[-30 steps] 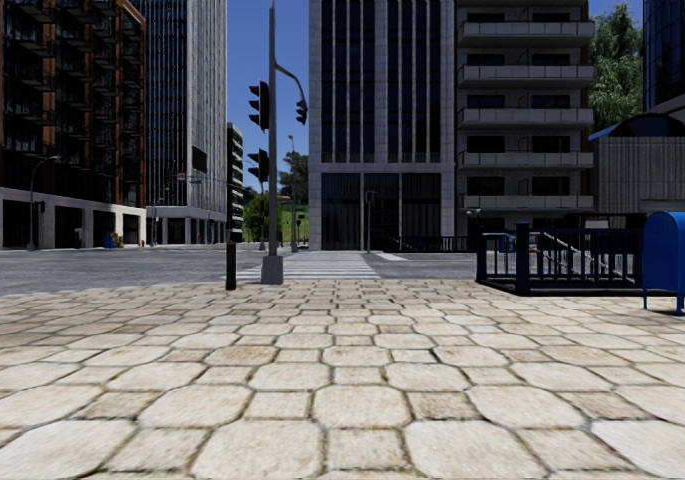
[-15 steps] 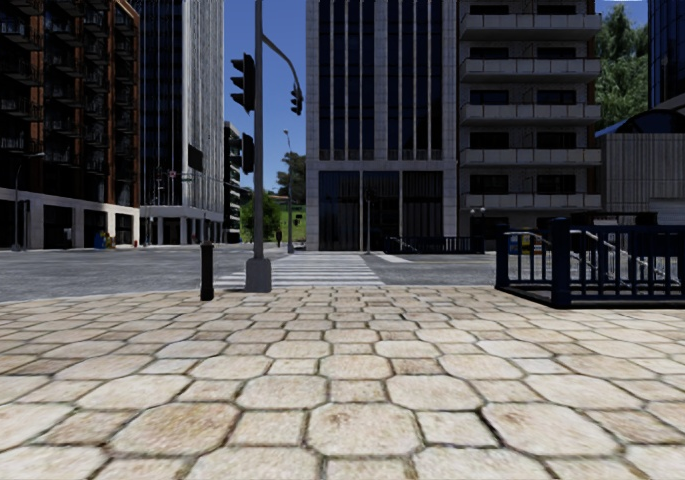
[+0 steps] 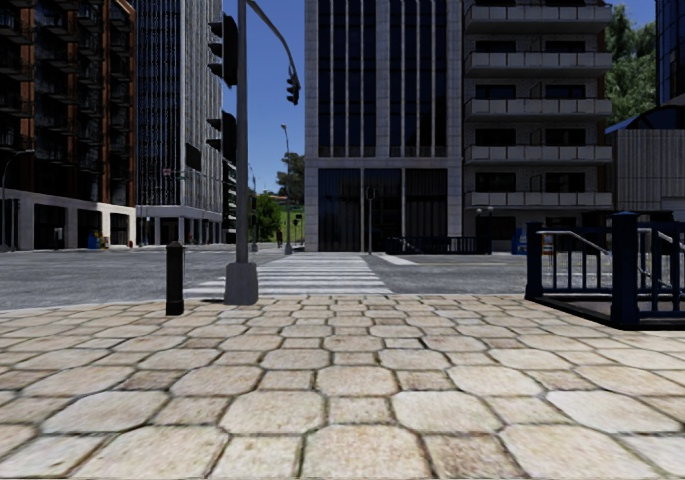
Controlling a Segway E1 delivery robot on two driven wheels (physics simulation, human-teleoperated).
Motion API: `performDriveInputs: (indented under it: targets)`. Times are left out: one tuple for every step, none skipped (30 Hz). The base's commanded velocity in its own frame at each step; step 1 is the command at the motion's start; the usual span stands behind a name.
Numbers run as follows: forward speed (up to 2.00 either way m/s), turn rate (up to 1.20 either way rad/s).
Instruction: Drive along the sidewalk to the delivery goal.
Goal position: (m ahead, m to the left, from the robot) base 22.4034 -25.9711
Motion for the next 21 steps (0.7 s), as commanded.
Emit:
performDriveInputs:
  targets:
    - [2.00, 0.00]
    - [2.00, 0.00]
    - [2.00, 0.00]
    - [2.00, 0.00]
    - [2.00, 0.00]
    - [2.00, 0.00]
    - [2.00, 0.00]
    - [2.00, 0.00]
    - [2.00, 0.00]
    - [2.00, 0.00]
    - [2.00, 0.00]
    - [2.00, 0.00]
    - [2.00, 0.00]
    - [2.00, 0.00]
    - [2.00, 0.00]
    - [2.00, 0.00]
    - [2.00, 0.00]
    - [2.00, 0.00]
    - [2.00, 0.00]
    - [2.00, 0.00]
    - [2.00, 0.00]
